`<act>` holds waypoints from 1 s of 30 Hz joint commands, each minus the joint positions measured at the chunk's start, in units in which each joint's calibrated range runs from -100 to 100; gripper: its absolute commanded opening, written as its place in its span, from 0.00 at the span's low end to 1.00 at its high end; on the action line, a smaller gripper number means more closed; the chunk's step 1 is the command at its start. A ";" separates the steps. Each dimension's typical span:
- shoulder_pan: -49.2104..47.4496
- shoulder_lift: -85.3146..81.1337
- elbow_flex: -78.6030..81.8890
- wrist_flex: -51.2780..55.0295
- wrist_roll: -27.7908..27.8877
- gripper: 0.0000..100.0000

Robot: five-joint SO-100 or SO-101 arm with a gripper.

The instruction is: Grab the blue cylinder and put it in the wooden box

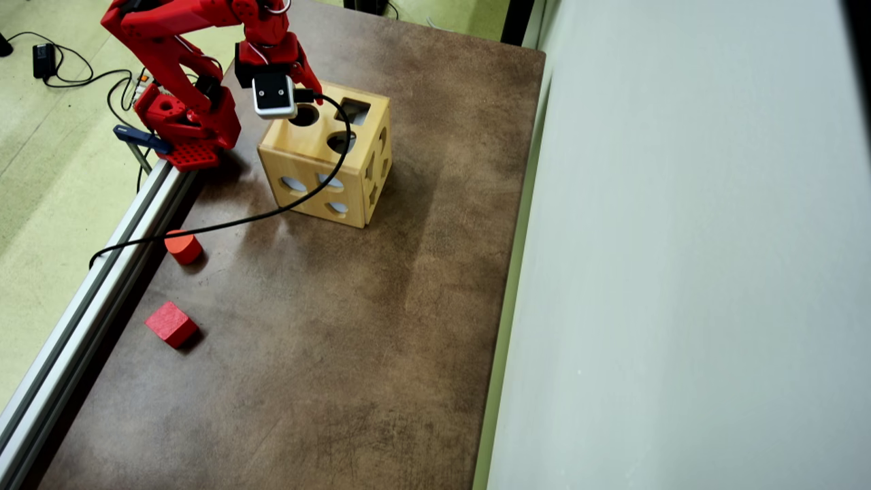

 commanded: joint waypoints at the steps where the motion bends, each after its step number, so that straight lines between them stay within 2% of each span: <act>1: -0.32 -3.16 -0.43 0.02 -0.20 0.26; 4: 0.35 -5.45 -0.52 0.02 -0.20 0.23; 9: 0.57 -10.04 -1.41 -0.95 -0.24 0.05; 11: 0.57 -11.82 -1.50 -0.95 -0.24 0.01; 16: 0.50 -18.02 -7.05 -1.03 -3.08 0.02; 23: 0.50 -18.70 -20.46 -0.06 -7.23 0.02; 30: 0.50 -23.88 -21.09 0.02 -8.89 0.02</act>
